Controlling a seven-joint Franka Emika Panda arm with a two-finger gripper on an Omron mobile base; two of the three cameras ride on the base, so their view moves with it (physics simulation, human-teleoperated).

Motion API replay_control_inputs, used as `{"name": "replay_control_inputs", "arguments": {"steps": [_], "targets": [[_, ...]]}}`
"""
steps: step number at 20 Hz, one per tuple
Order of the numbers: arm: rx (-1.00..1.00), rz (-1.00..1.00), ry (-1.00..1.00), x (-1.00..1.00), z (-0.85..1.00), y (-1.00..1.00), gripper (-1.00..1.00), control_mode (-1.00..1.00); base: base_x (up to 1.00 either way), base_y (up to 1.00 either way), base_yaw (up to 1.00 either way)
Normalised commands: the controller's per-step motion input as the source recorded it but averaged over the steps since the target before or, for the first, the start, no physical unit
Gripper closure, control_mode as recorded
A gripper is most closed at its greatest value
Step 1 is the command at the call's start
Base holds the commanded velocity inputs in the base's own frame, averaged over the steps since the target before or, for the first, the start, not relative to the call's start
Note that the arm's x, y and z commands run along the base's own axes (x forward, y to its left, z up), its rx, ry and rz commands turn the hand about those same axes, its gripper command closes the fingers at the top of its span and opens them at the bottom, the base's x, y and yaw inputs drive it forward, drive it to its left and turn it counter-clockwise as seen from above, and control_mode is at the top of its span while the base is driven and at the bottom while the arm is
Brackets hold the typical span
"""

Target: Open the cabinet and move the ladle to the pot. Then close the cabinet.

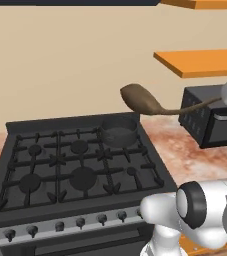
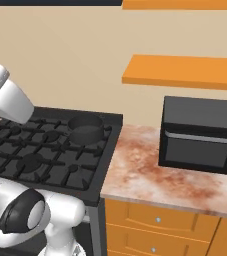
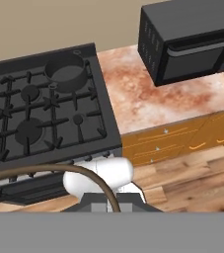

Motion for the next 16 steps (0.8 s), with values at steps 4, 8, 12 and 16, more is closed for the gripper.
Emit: {"name": "replay_control_inputs", "arguments": {"steps": [4,8,12,16], "targets": [[0.0,0.0,0.0,0.0,0.0,0.0,1.0,1.0,1.0,0.19,0.04],[0.0,0.0,0.0,0.0,0.0,0.0,1.0,1.0,1.0,0.37,0.02],[0.06,0.0,0.11,0.75,-0.3,0.25,1.0,-1.0,0.25,0.1,0.0],[0.02,0.0,0.03,0.97,-0.74,0.44,1.0,-1.0,0.0,0.0,0.0]]}}
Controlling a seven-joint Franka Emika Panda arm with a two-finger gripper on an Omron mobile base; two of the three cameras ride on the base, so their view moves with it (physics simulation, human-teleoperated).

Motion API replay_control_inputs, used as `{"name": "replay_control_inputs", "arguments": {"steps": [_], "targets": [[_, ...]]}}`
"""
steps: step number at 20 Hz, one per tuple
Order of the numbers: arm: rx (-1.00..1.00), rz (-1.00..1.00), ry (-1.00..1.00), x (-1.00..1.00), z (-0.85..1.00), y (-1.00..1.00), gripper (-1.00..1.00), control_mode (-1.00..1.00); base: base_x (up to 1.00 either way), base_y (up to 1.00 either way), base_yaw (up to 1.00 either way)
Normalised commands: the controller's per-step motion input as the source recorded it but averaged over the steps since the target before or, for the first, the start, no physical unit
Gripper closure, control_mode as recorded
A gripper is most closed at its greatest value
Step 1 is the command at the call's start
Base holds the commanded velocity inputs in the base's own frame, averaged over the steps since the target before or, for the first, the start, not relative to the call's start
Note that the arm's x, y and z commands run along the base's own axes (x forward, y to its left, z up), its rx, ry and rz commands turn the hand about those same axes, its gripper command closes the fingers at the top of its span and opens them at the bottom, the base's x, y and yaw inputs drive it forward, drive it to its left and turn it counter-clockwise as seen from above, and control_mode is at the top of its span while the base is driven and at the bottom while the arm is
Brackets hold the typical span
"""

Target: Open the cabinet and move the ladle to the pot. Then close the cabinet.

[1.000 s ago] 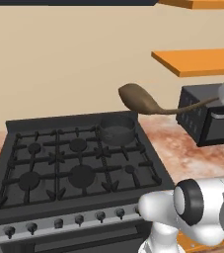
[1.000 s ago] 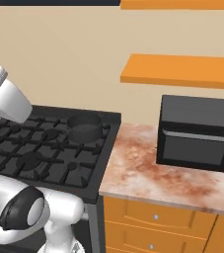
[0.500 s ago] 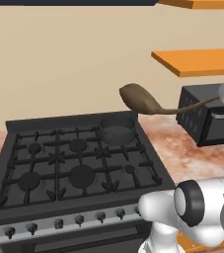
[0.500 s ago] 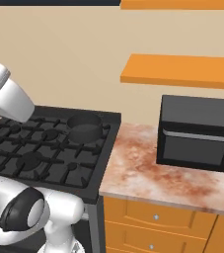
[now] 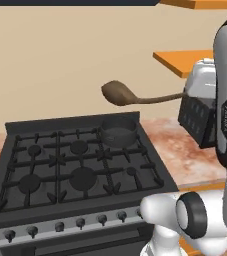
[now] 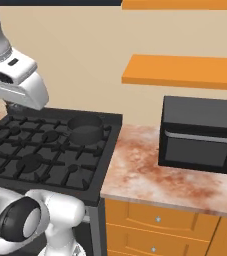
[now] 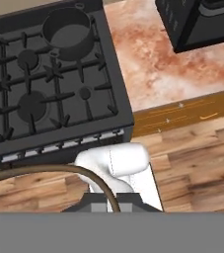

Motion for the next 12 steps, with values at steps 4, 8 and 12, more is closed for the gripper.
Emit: {"name": "replay_control_inputs", "arguments": {"steps": [4,8,12], "targets": [[0.0,-0.12,0.0,0.88,-0.88,0.48,1.0,-1.0,0.0,0.0,0.0],[-0.03,-0.28,0.0,0.83,-0.61,0.05,1.0,-1.0,0.0,0.0,0.0],[-0.07,-0.27,0.0,0.86,-0.09,-0.13,1.0,-1.0,0.0,0.0,0.0]]}}
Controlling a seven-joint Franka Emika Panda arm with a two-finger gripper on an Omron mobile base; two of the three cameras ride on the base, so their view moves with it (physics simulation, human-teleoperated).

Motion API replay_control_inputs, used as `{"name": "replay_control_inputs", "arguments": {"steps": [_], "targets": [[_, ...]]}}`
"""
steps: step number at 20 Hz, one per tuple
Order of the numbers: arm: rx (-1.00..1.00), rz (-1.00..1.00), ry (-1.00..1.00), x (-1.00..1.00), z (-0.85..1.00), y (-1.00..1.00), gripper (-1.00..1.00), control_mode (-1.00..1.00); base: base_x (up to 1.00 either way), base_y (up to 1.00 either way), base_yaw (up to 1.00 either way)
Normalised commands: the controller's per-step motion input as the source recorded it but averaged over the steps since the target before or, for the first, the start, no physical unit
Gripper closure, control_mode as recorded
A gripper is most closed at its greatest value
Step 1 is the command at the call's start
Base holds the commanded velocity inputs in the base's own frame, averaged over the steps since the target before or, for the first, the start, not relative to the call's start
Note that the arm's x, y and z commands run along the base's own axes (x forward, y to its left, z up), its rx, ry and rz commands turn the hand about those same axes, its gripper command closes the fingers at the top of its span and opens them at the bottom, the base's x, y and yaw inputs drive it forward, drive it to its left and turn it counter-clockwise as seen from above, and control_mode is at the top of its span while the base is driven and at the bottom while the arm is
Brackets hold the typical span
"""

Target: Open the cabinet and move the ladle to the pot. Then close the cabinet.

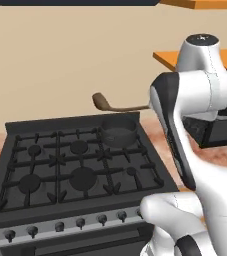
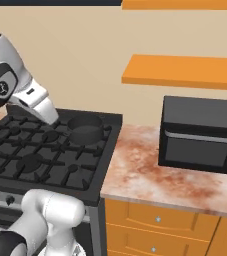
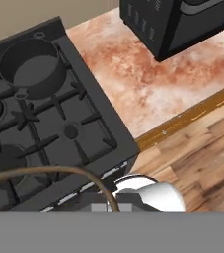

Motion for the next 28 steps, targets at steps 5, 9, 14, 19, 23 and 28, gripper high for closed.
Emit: {"name": "replay_control_inputs", "arguments": {"steps": [5,9,14,19,23,28], "targets": [[-0.13,-0.19,0.14,0.81,0.09,-0.25,1.0,-1.0,0.0,0.0,0.0],[-0.17,-0.11,0.22,0.44,0.1,-0.45,1.0,-1.0,0.0,0.0,0.0],[-0.14,-0.11,0.17,0.36,-0.13,-0.46,1.0,-1.0,0.0,0.0,0.0],[-0.02,-0.12,0.03,0.29,-0.74,-0.2,1.0,-1.0,0.0,0.0,0.0],[0.0,-0.14,0.0,0.39,-0.53,-0.09,1.0,-1.0,0.0,0.0,0.0],[-0.01,-0.15,0.01,0.4,-0.14,-0.15,1.0,-1.0,0.0,0.0,0.0]]}}
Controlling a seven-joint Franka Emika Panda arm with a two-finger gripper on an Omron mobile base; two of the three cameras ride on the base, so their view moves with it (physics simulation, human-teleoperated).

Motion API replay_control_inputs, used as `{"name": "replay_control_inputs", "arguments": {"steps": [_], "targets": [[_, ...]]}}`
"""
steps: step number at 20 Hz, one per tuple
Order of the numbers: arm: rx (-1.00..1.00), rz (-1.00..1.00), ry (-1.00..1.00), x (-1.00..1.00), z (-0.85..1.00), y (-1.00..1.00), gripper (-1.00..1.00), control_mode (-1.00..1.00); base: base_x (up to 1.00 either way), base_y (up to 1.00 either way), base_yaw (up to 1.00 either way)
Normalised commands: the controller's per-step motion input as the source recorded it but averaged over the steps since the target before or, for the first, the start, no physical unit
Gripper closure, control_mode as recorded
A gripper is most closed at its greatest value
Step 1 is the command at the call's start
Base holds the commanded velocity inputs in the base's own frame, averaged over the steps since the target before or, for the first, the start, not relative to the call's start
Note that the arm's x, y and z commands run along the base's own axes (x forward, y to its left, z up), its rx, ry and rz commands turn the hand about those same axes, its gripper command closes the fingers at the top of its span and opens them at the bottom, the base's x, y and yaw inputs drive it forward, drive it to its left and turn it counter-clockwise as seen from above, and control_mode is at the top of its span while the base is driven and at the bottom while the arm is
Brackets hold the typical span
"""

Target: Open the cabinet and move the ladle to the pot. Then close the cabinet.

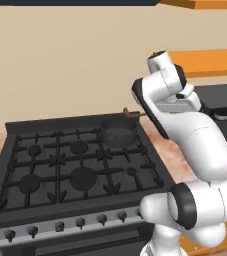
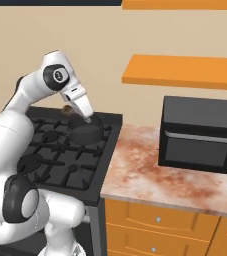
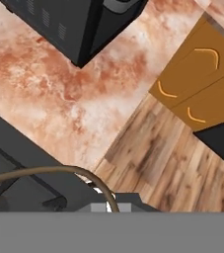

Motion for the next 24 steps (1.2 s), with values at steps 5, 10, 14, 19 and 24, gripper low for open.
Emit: {"name": "replay_control_inputs", "arguments": {"steps": [5,10,14,19,24], "targets": [[-0.06,-0.09,0.05,0.4,-0.15,-0.13,1.0,-1.0,0.0,0.0,0.0],[-0.09,0.0,0.05,0.03,-0.39,0.0,1.0,-1.0,0.0,0.0,0.0],[-0.06,0.0,0.06,0.13,-0.42,0.0,1.0,-1.0,0.0,0.0,0.0],[0.0,0.0,0.05,0.42,-0.16,0.0,1.0,-1.0,0.0,0.0,0.0],[0.0,0.0,0.13,0.64,-0.12,0.0,1.0,-1.0,0.0,0.0,0.0]]}}
